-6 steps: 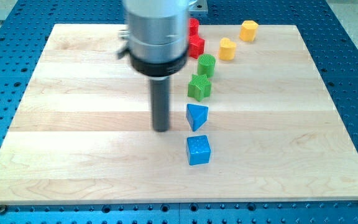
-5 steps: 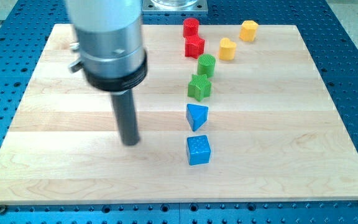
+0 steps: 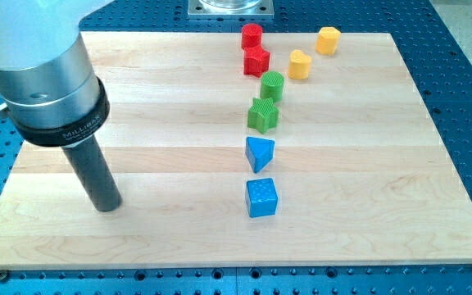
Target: Slightly move the blue triangle bottom right side of the green star
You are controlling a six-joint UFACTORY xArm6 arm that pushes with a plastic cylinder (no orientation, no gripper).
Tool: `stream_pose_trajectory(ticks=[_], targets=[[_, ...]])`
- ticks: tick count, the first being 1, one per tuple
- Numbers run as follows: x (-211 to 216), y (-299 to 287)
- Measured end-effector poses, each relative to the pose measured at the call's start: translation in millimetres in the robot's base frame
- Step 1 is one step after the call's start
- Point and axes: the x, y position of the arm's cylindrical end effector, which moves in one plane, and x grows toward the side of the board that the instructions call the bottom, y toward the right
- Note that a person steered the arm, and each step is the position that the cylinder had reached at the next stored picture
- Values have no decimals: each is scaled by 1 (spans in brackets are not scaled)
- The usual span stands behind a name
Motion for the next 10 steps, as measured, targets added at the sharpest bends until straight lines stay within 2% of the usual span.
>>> stream_pose_trajectory(ticks=[4,6,8,9,10], targets=[[2,7],[-43,107],[-56,197],[-56,196],[-76,189]])
